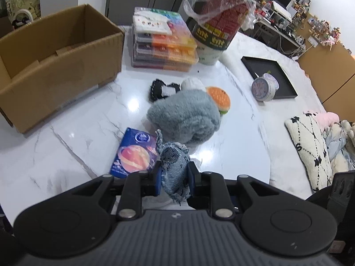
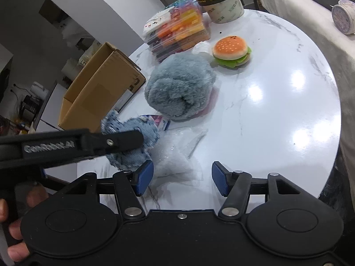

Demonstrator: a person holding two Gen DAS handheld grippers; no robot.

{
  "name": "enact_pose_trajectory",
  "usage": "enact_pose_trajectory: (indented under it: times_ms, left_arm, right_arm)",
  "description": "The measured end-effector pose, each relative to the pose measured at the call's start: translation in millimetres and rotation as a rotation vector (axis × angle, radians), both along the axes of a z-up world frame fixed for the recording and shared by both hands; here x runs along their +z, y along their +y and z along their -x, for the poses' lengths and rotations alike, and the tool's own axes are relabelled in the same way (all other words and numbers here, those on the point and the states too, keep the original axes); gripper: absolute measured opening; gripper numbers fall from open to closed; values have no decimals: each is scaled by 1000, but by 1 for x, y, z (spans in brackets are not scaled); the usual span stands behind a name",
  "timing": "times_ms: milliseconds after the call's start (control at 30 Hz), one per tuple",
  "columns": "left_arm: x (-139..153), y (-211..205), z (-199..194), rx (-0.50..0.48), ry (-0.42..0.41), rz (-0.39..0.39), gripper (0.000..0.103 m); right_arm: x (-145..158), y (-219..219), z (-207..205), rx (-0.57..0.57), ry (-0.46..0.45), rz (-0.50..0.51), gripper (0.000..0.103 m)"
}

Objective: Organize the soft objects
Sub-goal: 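Close the left gripper on the denim plush while the right gripper grasps the bubble-wrap bag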

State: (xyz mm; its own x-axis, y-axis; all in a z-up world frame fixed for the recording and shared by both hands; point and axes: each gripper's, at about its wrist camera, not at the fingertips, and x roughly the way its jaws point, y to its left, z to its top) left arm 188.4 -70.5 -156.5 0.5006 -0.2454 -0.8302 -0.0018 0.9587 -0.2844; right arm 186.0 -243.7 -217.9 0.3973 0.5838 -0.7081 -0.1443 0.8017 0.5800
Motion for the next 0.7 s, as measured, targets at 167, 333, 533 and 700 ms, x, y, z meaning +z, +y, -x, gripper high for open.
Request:
enact_pose_trajectory:
  times_ms: [167,333,533,700]
  left_arm:
    - [7,6,2,15,-15,-2,22]
    - [9,15,3,41,-23,-12,22]
    - [12,23,2,63,-34,-26,22]
    - [14,28,4,73,-36,-47,22]
  right_arm:
    - [0,4,-2,-11,-2,-8,64]
    - [1,7,-6,-35,-6,-22,77]
    - [-5,16,-16,-65,5,-20,77]
    - [-12,26,-19,-37,6,1,42]
